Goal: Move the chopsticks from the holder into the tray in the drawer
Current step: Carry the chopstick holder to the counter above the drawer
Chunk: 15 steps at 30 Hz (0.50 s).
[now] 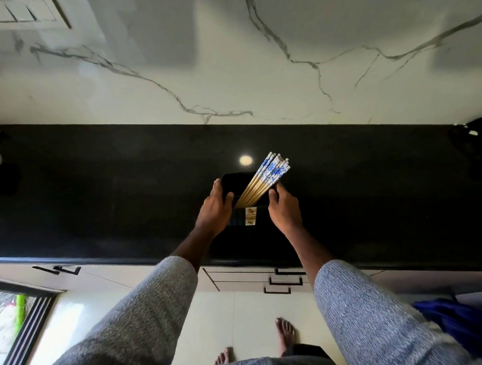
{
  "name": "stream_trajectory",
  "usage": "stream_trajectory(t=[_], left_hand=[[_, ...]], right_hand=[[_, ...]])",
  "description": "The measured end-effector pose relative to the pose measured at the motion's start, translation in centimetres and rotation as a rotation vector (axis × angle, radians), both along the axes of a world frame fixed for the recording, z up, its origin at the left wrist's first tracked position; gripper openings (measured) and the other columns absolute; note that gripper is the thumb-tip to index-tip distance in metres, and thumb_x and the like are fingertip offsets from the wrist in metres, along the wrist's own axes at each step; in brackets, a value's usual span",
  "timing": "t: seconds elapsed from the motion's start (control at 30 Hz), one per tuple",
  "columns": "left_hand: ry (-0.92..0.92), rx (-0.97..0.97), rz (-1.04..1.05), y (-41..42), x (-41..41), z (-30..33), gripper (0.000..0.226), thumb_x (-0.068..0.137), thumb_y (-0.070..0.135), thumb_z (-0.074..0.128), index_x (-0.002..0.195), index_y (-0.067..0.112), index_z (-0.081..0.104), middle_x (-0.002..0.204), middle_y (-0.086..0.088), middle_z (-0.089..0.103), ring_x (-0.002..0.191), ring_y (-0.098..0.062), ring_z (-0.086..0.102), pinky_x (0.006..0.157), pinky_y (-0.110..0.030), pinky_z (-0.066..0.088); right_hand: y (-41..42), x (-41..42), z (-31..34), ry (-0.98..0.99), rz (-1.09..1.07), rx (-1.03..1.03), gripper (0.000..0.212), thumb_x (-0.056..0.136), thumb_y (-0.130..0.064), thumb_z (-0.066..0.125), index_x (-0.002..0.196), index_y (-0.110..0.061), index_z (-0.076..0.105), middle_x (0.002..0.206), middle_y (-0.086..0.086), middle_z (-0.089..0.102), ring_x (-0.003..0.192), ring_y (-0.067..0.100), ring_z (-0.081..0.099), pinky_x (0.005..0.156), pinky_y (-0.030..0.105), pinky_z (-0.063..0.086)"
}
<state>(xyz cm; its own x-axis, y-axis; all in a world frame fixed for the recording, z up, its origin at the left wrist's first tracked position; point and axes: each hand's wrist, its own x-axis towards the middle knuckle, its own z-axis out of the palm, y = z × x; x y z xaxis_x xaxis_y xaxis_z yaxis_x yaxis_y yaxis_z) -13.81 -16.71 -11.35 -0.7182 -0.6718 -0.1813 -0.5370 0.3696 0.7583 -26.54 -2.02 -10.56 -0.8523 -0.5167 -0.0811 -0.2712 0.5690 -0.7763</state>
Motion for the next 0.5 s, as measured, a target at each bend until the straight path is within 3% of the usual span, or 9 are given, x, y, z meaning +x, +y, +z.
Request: stream_trajectory(t=[0.1, 0.27, 0.37, 0.5], left_hand=[[0.023, -0.131, 0.007, 0.8, 0.9, -0.4, 0.081, 0.094, 0.063, 0.027, 0.158, 0.015, 0.016, 0.152, -0.017, 0.048, 0.127, -0.035, 0.059, 0.102, -0.053, 0.050], [0.110, -0.335, -0.007, 3.7, 4.1, -1.1, 0.055, 0.106, 0.030, 0.039, 0.156, 0.008, 0.030, 0.158, -0.014, 0.041, 0.142, -0.030, 0.044, 0.119, -0.048, 0.032], [0.145, -0.395, -0.098, 5.3, 6.4, -2.4, 0.057, 0.103, 0.031, 0.035, 0.154, 0.004, 0.034, 0.155, -0.017, 0.044, 0.143, -0.029, 0.043, 0.118, -0.049, 0.034], [0.122, -0.477, -0.225, 7.8, 8.9, -4.3, 0.059, 0.103, 0.033, 0.031, 0.152, 0.002, 0.039, 0.153, -0.018, 0.047, 0.143, -0.029, 0.045, 0.116, -0.049, 0.038]], right_hand=[[0.8, 1.1, -0.3, 0.096, -0.050, -0.010, 0.045, 0.106, -0.030, 0.041, 0.148, -0.012, 0.044, 0.132, 0.011, 0.064, 0.119, 0.024, 0.063, 0.090, 0.025, 0.050], [3.6, 3.6, -1.5, 0.168, -0.121, -0.053, 0.040, 0.105, -0.026, 0.044, 0.141, -0.009, 0.053, 0.132, 0.012, 0.064, 0.120, 0.024, 0.064, 0.096, 0.026, 0.051], [5.2, 5.6, -2.4, 0.218, -0.138, -0.035, 0.036, 0.104, -0.023, 0.047, 0.135, -0.008, 0.060, 0.126, 0.012, 0.068, 0.115, 0.025, 0.066, 0.090, 0.019, 0.045], [6.8, 8.5, -3.5, 0.292, -0.136, 0.014, 0.034, 0.102, -0.019, 0.049, 0.131, -0.008, 0.063, 0.120, 0.011, 0.071, 0.110, 0.024, 0.068, 0.090, 0.020, 0.046]])
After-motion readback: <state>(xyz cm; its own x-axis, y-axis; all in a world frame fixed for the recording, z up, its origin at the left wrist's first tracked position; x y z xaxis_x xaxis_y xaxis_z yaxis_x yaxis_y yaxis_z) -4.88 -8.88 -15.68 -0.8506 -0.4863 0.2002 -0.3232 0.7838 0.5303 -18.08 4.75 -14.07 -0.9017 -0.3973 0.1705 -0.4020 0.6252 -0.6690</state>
